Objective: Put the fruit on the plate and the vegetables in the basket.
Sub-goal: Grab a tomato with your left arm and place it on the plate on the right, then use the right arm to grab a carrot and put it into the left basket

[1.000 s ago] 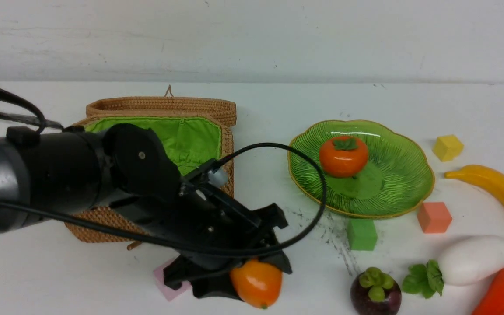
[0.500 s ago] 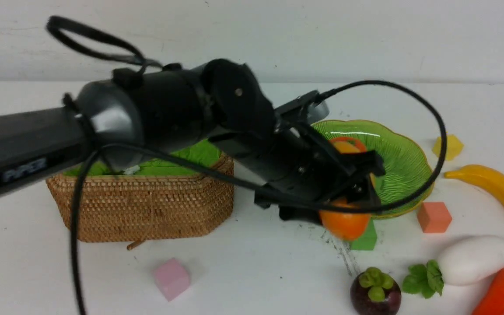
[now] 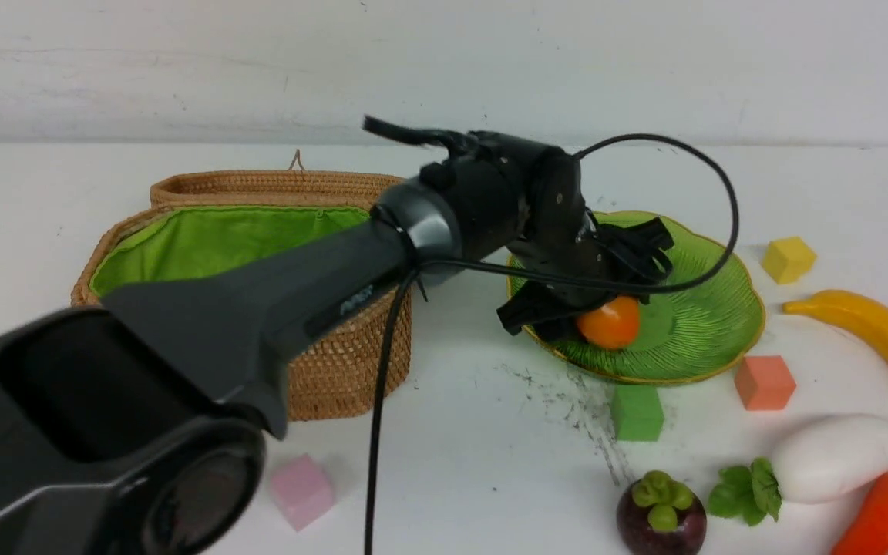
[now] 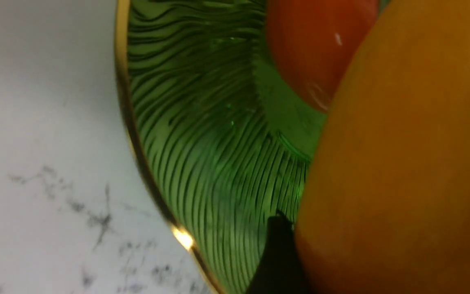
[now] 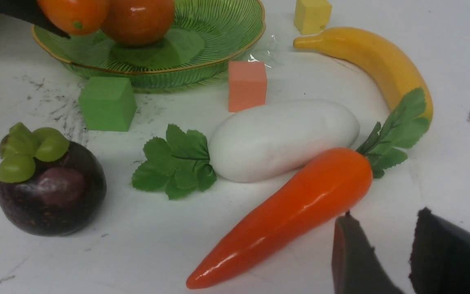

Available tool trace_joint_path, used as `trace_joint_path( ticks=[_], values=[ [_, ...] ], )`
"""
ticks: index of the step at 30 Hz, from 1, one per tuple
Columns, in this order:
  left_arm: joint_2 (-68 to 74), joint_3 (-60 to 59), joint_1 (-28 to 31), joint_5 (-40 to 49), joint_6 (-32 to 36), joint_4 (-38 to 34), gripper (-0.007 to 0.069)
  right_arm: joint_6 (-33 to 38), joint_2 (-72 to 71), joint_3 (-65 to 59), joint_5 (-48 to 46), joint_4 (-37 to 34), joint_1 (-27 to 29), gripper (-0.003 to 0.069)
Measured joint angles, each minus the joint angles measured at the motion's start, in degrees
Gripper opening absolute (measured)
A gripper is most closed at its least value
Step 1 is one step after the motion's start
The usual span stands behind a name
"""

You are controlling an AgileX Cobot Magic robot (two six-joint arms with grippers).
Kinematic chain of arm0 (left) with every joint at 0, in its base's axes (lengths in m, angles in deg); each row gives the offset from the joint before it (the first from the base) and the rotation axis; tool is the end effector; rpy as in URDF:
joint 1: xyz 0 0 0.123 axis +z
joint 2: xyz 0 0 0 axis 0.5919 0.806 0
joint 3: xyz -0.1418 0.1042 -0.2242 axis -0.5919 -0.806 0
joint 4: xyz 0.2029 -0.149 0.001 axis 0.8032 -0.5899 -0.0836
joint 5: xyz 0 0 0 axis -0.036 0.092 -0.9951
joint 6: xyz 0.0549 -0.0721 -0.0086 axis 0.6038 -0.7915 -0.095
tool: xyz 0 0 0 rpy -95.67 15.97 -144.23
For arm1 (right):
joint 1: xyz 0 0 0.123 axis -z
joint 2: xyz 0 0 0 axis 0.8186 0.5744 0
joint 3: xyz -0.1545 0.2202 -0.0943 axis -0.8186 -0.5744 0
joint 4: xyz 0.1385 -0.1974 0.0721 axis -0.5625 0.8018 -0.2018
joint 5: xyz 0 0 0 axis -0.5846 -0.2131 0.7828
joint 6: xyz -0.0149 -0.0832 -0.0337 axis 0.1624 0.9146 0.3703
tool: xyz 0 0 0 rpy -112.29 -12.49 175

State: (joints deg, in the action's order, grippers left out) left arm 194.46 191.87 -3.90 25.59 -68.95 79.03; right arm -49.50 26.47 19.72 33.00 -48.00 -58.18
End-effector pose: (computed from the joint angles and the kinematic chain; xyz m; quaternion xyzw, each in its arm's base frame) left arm 0.4050 -0.3532 0.2173 -0.1481 0.9241 -0.2967 0.1901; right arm 0.0519 -0.0002 0.1743 -0.0213 0.8059 -0.0032 0.5916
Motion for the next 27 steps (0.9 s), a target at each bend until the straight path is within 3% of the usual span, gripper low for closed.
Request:
trace_joint_path(
  ticks=[7,14,19,24,27],
  values=[
    [0.8,0.5,0.1,-2.0,-0.8,0.0,0.0621,0.0,0.0,0.0,0.0,0.0,0.0,0.0242],
    [0.7,0.5,0.1,0.0,1.8,-1.1,0.0622,0.0,0.0,0.0,0.0,0.0,0.0,0.0242],
    [-0.8,0.5,0.2,3.6,7.1,-1.2,0.0559,0.0,0.0,0.0,0.0,0.0,0.0,0.0242],
    [-5.5,0.5,0.7,10.3,13.8,-0.4,0.0447,0.0,0.0,0.0,0.0,0.0,0.0,0.0242],
    [-10.3,0.5,1.5,17.9,18.2,2.7,0.0293,0.0,0.0,0.0,0.0,0.0,0.0,0.0242]
  ],
)
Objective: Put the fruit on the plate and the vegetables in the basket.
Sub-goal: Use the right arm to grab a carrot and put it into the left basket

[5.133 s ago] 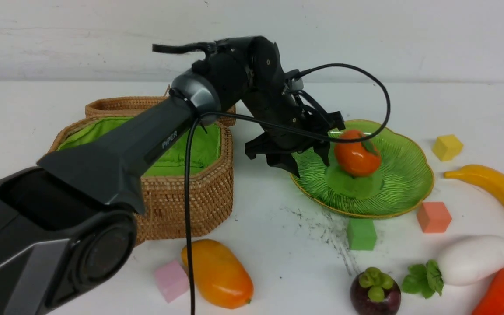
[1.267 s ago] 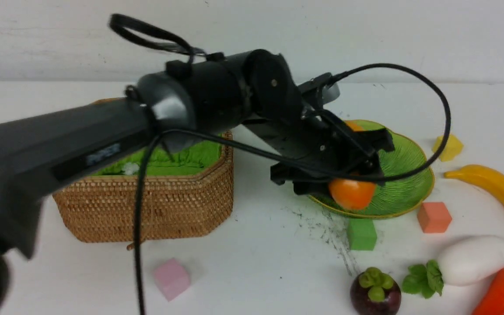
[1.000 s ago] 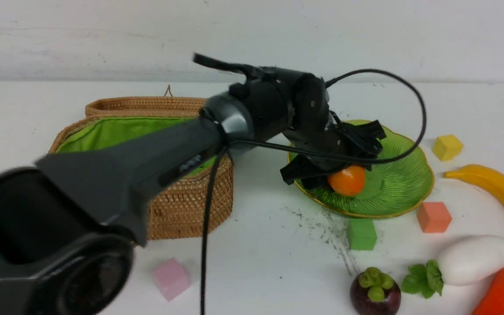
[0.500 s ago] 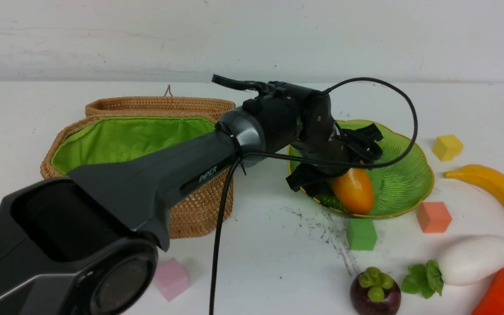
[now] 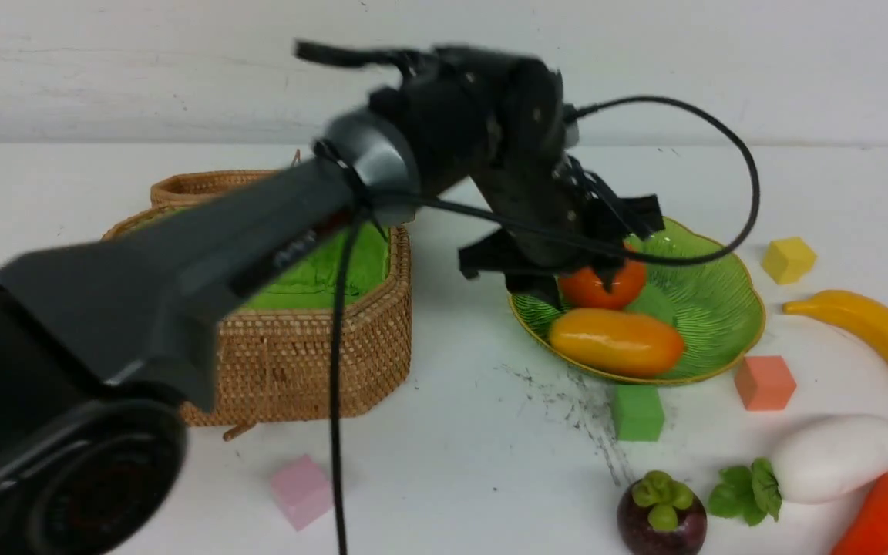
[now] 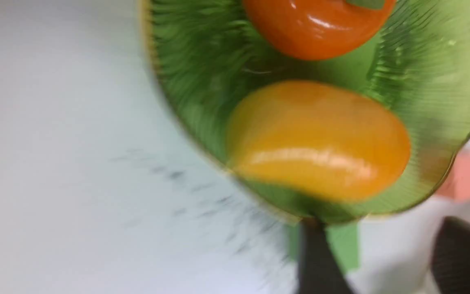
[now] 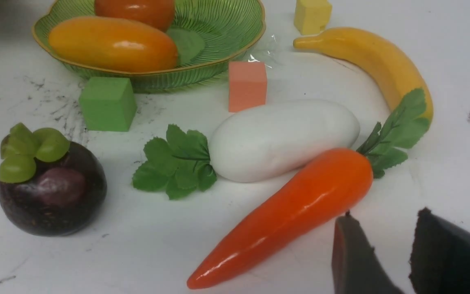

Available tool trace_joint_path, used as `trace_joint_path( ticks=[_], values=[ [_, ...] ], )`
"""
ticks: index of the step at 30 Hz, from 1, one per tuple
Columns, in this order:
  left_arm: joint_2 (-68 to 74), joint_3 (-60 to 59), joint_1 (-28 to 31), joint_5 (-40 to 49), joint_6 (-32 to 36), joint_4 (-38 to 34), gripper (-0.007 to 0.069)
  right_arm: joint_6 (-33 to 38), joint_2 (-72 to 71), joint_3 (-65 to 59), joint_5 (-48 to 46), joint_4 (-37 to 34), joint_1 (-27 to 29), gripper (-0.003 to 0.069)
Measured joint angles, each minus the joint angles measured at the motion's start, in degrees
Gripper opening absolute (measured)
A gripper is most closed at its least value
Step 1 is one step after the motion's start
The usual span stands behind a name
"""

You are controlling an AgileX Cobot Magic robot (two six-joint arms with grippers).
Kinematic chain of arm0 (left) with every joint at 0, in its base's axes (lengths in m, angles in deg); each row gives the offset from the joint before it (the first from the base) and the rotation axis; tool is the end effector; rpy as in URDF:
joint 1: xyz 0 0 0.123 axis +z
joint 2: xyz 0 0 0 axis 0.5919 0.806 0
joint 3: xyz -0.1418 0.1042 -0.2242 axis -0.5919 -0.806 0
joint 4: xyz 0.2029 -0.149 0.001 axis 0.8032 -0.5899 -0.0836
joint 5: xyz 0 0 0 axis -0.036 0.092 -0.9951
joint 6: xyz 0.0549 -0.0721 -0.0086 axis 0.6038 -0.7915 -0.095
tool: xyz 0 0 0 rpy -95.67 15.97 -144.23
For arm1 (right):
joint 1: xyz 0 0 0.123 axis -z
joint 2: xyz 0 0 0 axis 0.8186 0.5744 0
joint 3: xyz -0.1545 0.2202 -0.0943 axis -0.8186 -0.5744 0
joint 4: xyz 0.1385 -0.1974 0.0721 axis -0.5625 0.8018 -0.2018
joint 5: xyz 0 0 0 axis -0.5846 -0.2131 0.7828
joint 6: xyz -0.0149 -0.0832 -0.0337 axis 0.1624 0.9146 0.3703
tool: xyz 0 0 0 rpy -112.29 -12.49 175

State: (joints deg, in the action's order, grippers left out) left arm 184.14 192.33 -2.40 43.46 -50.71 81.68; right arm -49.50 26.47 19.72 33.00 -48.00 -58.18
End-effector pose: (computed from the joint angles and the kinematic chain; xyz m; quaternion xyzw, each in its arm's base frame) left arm 0.3787 -0.3126 0.2953 0.0099 0.9563 -0.2114 0.2020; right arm 0.0519 -0.0002 0.1743 -0.0213 0.8059 -0.0032 0.5916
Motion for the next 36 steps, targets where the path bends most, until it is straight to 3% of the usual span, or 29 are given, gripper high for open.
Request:
trace_joint_path(
  ticks=[2,4,7,14,19,25,30,36],
  values=[
    [-1.7,0.0,0.3,3.3,1.0,1.3,0.0231,0.0,0.0,0.0,0.0,0.0,0.0,0.0242],
    [-5.4,0.0,0.5,9.0,3.1,3.9,0.0091,0.0,0.0,0.0,0.0,0.0,0.0,0.0242],
    [-9.4,-0.1,0.4,11.1,5.9,5.7,-0.0013,0.0,0.0,0.0,0.0,0.0,0.0,0.0242],
    [-24.9,-7.5,-0.2,11.7,8.7,6.7,-0.0013,0.0,0.0,0.0,0.0,0.0,0.0,0.0242],
    [-43.6,-23.2,-0.2,11.7,8.5,10.2,-0.0013,0.0,0.0,0.0,0.0,0.0,0.0,0.0242],
    [-67.2,-49.4,-0.2,10.0,0.6,15.2,-0.0013,0.0,0.0,0.0,0.0,0.0,0.0,0.0242],
    [-88.9,-72.1,-0.2,1.5,-5.8,16.0,-0.0013,0.0,0.0,0.0,0.0,0.0,0.0,0.0242],
    [-107.1,-86.1,-0.2,-1.2,-15.6,16.5,-0.0013,0.0,0.0,0.0,0.0,0.0,0.0,0.0242]
  ],
)
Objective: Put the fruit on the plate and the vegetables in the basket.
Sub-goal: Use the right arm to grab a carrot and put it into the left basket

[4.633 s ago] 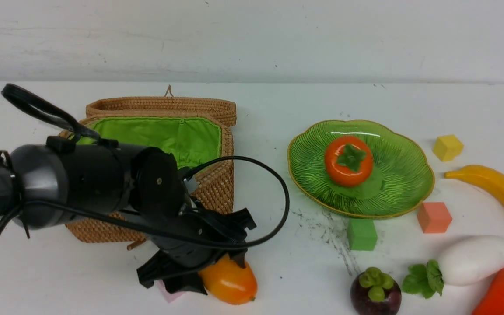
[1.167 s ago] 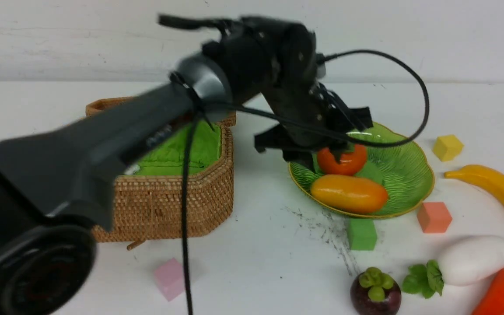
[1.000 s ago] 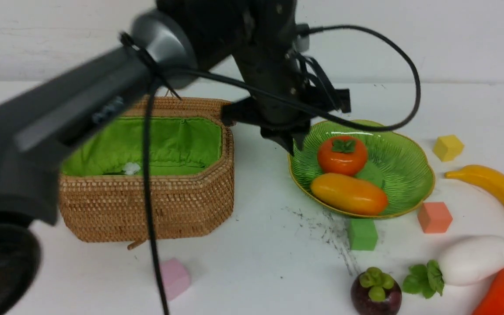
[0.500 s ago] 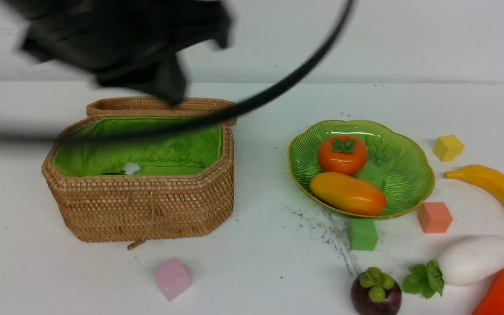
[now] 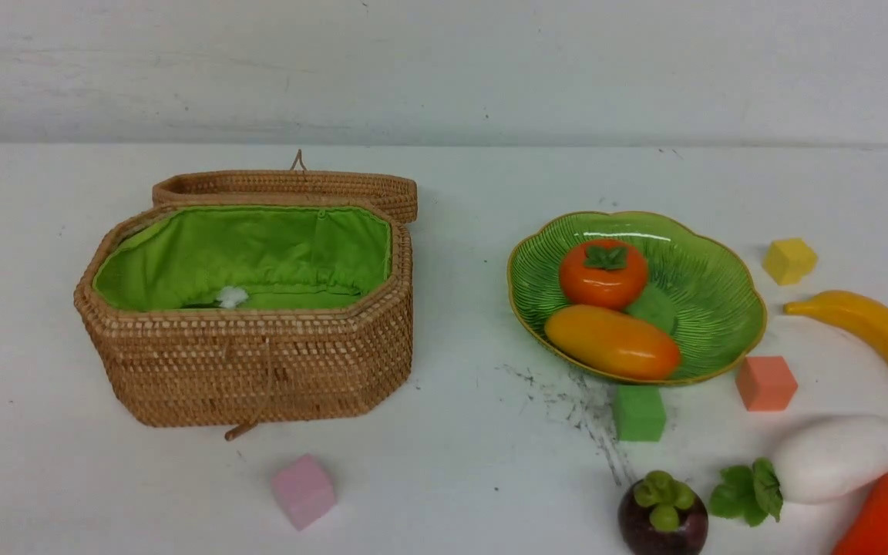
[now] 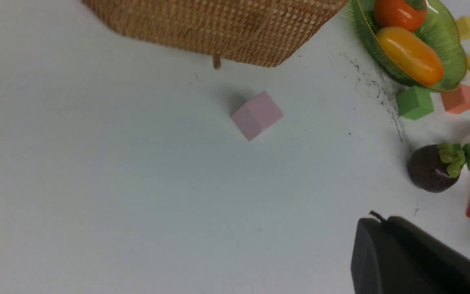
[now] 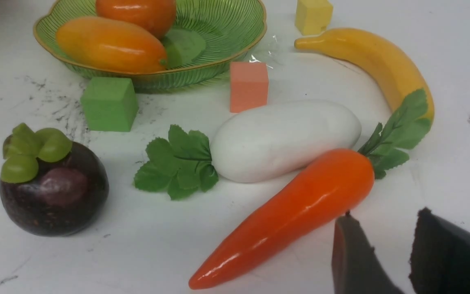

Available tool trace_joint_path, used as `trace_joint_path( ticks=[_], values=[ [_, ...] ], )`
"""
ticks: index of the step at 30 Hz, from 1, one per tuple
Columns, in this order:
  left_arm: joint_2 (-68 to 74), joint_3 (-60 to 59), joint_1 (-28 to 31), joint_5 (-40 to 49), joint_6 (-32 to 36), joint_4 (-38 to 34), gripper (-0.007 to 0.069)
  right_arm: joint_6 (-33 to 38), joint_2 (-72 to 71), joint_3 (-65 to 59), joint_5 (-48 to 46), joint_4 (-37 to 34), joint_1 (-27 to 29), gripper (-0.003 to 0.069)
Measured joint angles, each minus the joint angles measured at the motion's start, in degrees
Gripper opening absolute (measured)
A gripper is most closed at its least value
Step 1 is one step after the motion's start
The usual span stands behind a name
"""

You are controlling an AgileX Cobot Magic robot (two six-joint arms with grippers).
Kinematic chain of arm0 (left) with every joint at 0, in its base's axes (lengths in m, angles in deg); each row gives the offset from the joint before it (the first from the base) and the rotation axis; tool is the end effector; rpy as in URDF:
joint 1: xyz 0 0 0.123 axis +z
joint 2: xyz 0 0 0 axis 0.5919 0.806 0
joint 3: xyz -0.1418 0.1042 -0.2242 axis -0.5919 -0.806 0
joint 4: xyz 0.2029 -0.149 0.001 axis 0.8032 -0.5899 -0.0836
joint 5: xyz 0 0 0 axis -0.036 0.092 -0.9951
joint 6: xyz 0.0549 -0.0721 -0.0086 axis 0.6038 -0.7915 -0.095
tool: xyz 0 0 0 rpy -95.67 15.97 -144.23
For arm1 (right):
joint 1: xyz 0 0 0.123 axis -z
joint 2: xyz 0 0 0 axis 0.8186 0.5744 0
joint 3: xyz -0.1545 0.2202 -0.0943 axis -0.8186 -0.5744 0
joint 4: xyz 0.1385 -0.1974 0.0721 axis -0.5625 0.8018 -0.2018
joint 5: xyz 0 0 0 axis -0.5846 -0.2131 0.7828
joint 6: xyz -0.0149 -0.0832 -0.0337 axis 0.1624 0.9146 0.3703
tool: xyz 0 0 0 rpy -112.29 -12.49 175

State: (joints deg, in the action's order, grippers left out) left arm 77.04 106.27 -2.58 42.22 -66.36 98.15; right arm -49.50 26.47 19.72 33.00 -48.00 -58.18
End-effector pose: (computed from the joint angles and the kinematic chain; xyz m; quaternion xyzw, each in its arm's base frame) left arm 0.0375 -0.0108 0.3182 -0.0935 0.8742 -0.2637 0.3969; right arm 0.0519 -0.0002 0.1743 -0.0213 0.8059 -0.0032 0.5916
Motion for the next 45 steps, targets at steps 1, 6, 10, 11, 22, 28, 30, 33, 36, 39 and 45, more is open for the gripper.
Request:
trace_joint_path(
  ticks=[1,6,10,11,22,28,30,33,36,39,45],
  values=[
    [-1.9,-1.4,0.0,0.3,-1.5,0.0,-0.0013,0.0,0.0,0.0,0.0,0.0,0.0,0.0242],
    [-4.7,-3.5,0.0,1.0,-2.9,0.6,-0.0013,0.0,0.0,0.0,0.0,0.0,0.0,0.0242],
    [-4.7,-3.6,0.0,3.2,-2.9,0.1,-0.0013,0.0,0.0,0.0,0.0,0.0,0.0,0.0242],
    [-4.7,-3.6,0.0,3.8,-2.9,0.0,-0.0013,0.0,0.0,0.0,0.0,0.0,0.0,0.0242],
    [-4.7,-4.3,0.0,-3.6,-2.7,6.5,-0.0013,0.0,0.0,0.0,0.0,0.0,0.0,0.0242],
    [-4.7,-9.4,2.9,-15.5,6.3,16.6,-0.0013,0.0,0.0,0.0,0.0,0.0,0.0,0.0242],
    [-4.7,-11.1,7.2,-18.6,10.9,16.0,-0.0013,0.0,0.0,0.0,0.0,0.0,0.0,0.0242],
    [-4.7,-13.5,13.2,-22.0,15.4,14.2,-0.0011,0.0,0.0,0.0,0.0,0.0,0.0,0.0242],
    [-4.7,-16.8,20.8,-27.0,19.8,11.4,-0.0010,0.0,0.0,0.0,0.0,0.0,0.0,0.0242],
    [-8.2,-23.4,29.4,-32.6,22.7,8.2,-0.0008,0.0,0.0,0.0,0.0,0.0,0.0,0.0242],
    [-17.7,-33.8,41.0,-34.9,25.0,4.2,-0.0002,0.0,0.0,0.0,0.0,0.0,0.0,0.0242]
  ],
)
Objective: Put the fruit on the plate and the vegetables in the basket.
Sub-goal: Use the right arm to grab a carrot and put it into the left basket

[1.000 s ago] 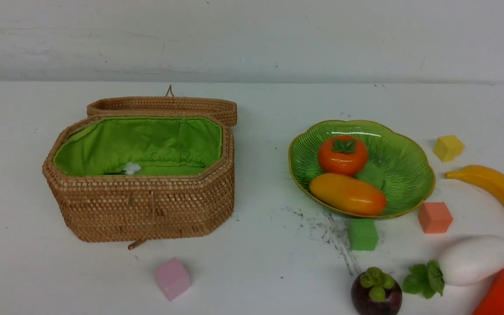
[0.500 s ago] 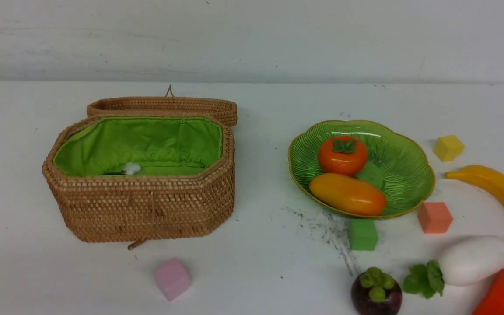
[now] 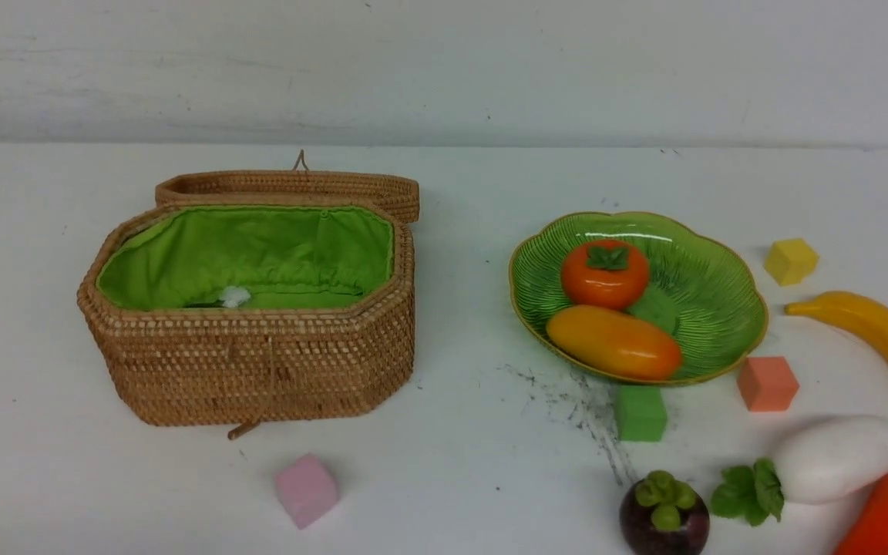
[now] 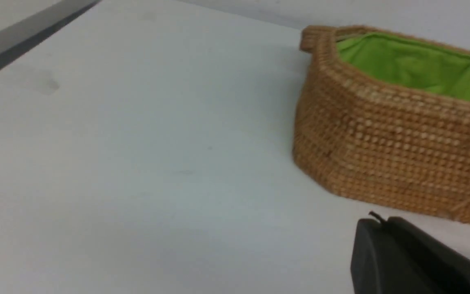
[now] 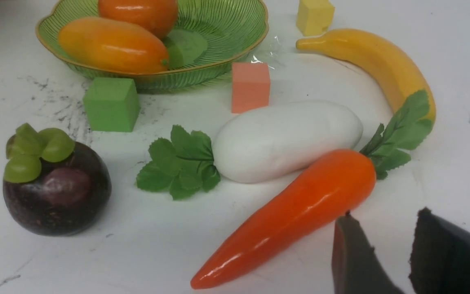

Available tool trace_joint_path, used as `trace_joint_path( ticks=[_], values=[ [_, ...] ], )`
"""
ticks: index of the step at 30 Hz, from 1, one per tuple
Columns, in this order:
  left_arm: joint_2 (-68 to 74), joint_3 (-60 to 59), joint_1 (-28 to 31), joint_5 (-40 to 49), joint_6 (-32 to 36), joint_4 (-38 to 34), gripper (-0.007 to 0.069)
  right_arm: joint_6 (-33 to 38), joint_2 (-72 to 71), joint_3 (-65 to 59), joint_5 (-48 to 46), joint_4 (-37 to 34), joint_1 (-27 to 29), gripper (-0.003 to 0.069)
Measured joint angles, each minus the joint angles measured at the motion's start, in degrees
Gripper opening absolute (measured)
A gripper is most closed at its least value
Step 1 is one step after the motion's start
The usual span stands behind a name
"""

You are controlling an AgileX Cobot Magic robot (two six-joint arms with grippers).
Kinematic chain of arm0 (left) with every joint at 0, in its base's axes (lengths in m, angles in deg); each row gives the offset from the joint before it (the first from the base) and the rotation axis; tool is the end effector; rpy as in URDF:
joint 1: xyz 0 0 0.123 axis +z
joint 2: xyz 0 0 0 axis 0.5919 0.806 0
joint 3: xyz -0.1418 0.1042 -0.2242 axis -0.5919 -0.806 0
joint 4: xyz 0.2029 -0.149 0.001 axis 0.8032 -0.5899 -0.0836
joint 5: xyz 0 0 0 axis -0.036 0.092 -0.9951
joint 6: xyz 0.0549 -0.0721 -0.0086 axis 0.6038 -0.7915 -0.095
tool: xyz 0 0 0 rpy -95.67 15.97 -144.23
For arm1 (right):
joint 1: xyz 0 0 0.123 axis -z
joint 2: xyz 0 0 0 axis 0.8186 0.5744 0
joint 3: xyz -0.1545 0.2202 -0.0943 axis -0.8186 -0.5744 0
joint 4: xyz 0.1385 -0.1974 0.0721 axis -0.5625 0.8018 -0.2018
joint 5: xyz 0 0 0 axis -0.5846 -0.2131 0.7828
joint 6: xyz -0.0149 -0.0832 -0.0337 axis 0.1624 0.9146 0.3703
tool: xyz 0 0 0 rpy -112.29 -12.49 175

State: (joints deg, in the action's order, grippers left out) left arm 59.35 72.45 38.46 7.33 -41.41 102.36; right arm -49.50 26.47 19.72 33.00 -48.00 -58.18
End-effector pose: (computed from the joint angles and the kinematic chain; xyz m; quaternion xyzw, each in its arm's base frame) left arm 0.0495 0.0116 0.1952 -0.1350 0.7791 -0.0145 0.6121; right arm 0.0519 -0.0002 0.1743 -0.0213 0.8059 -0.0032 0.5916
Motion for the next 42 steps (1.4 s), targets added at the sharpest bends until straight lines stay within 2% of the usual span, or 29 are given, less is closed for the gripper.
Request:
trace_joint_path(
  ticks=[4,9,13,16,42],
  values=[
    [-0.3,-4.3,3.7,0.3,3.1,-3.1,0.0000,0.0,0.0,0.0,0.0,0.0,0.0,0.0242],
    [-0.3,-4.6,1.4,-0.3,6.7,-3.5,0.0004,0.0,0.0,0.0,0.0,0.0,0.0,0.0242],
    [-0.3,-4.6,-3.1,-0.2,6.4,-4.0,0.0005,0.0,0.0,0.0,0.0,0.0,0.0,0.0242],
    [-0.3,-4.6,-4.4,-0.2,6.2,-4.4,0.0005,0.0,0.0,0.0,0.0,0.0,0.0,0.0242],
    [-0.3,-4.6,-4.4,-0.5,6.0,-4.8,0.0026,0.0,0.0,0.0,0.0,0.0,0.0,0.0242]
  ],
)
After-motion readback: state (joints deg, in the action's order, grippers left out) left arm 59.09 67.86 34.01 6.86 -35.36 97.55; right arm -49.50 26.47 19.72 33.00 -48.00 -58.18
